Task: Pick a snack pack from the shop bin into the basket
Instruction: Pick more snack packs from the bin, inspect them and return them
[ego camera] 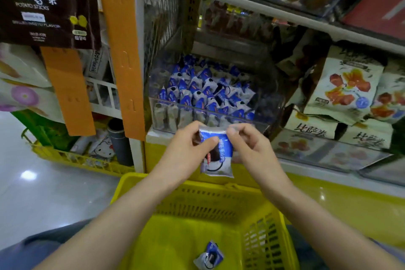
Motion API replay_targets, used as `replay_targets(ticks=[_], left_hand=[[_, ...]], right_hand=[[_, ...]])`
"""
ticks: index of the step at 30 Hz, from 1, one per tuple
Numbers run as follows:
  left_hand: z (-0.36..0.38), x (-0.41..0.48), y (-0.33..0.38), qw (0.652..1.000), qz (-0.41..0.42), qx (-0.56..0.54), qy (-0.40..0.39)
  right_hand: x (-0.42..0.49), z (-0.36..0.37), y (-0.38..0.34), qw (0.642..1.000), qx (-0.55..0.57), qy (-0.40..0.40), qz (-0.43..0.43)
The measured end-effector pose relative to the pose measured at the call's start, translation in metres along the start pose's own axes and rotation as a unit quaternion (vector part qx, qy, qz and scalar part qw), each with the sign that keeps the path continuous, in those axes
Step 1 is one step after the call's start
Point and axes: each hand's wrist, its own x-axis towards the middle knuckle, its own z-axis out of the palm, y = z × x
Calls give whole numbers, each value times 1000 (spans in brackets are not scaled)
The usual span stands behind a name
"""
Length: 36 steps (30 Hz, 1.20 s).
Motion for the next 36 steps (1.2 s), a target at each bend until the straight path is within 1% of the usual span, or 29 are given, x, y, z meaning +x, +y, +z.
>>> replay_targets(ticks=[2,4,9,12,14,15,17,18,19,21,23,25,27,29,30,32,34,36], left_hand=[[2,-1,-4,999,-17,13,-37],[4,-3,-6,998,-30,18,-46],[10,-10,-8,998,-58,3,-23],[13,-14,-6,997,-77,-27,0],[13,-15,-6,995,-94,-34,8],[13,-16,-5,993,-107,-39,6],[13,-18,-5,990,-130,-55,-3],[14,-18,-4,988,-137,-65,-7],[14,-19,-3,987,-142,-75,-11],[15,-20,-2,985,-147,-84,-20],[16,-20,-3,984,-161,-73,-26],[18,-20,-5,983,-163,-82,-18],[18,-20,-4,985,-142,-96,3],[17,-19,-4,987,-117,-105,36],[17,-18,-5,987,-106,-105,54],[17,-17,-7,987,-88,-99,87],[15,-17,-10,987,-74,-99,107],[13,-18,-12,985,-82,-113,99]], right_hand=[[-3,-4,7,1000,-6,-12,4],[-4,-6,13,1000,-17,-17,3],[-3,-7,22,998,-63,-10,7],[-6,-6,24,996,-88,-18,-20],[-12,-5,23,989,-134,-23,-63],[-14,-7,23,975,-193,-15,-110],[-16,-11,22,913,-345,11,-218],[-16,-12,22,889,-384,20,-247],[-16,-12,22,887,-387,23,-250],[-16,-12,21,922,-325,31,-208],[-13,-14,22,959,-243,57,-133],[-8,-16,21,985,-140,89,-47],[-5,-17,21,994,-24,101,29],[-5,-15,21,991,50,89,86],[-6,-15,22,989,70,73,107],[-9,-14,23,986,71,21,147],[-11,-14,23,984,33,-45,168],[-12,-15,22,981,-5,-93,172]])
